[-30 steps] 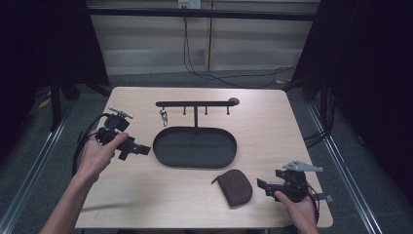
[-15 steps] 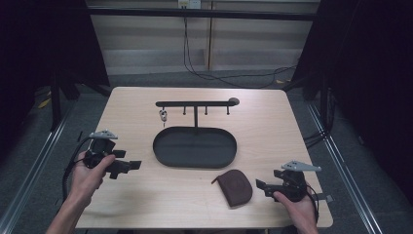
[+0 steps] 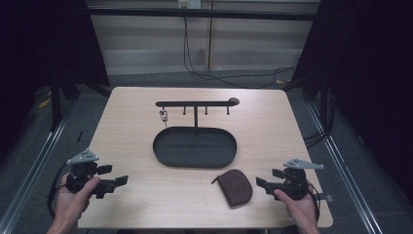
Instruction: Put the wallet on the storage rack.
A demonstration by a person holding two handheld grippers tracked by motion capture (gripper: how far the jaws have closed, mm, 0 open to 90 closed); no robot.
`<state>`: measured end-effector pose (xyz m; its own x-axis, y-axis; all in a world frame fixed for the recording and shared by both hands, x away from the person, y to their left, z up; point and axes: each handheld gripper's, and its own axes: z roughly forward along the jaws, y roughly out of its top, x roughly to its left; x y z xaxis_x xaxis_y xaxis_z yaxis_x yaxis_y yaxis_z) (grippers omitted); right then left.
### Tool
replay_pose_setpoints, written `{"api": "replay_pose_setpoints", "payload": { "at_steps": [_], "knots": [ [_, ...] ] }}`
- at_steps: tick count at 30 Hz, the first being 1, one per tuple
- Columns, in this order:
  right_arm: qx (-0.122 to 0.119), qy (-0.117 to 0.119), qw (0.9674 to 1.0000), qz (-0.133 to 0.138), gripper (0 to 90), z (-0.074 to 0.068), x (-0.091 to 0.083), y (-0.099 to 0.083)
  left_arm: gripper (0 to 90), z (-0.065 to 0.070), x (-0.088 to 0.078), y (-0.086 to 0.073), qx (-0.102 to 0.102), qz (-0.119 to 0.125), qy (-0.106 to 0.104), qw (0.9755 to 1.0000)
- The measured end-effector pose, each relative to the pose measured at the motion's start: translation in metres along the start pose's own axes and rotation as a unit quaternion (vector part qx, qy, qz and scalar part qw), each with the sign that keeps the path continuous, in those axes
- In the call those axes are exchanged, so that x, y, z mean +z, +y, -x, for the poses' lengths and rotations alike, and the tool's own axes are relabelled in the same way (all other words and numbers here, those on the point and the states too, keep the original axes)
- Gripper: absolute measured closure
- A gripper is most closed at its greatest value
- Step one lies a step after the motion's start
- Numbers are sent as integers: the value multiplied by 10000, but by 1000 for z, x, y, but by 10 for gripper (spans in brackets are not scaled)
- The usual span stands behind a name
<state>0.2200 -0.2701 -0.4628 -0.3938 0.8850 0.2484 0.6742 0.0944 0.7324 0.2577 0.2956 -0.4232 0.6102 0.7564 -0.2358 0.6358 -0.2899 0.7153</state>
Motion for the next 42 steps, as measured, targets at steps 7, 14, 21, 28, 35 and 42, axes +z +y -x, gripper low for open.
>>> {"api": "replay_pose_setpoints", "payload": {
  "at_steps": [7,14,21,28,35,42],
  "knots": [
    [-52,109,9996,-266,219,-11,6,10,207,-2,1,-26,-218,154,-101,9996],
    [-90,350,9981,-502,234,-22,12,26,207,2,7,-42,-168,84,-141,9997],
    [-120,453,9933,-1059,307,-29,27,34,207,8,7,-52,-48,118,-134,9998],
    [-149,440,9853,-1646,257,-40,37,44,207,12,11,-55,-2,103,-216,9997],
    [-245,377,9717,-2319,232,-48,49,56,184,11,19,-50,52,-73,-373,9993],
    [-206,381,9563,-2892,224,-53,65,61,184,9,20,-48,43,-86,-436,9990]
  ]
}}
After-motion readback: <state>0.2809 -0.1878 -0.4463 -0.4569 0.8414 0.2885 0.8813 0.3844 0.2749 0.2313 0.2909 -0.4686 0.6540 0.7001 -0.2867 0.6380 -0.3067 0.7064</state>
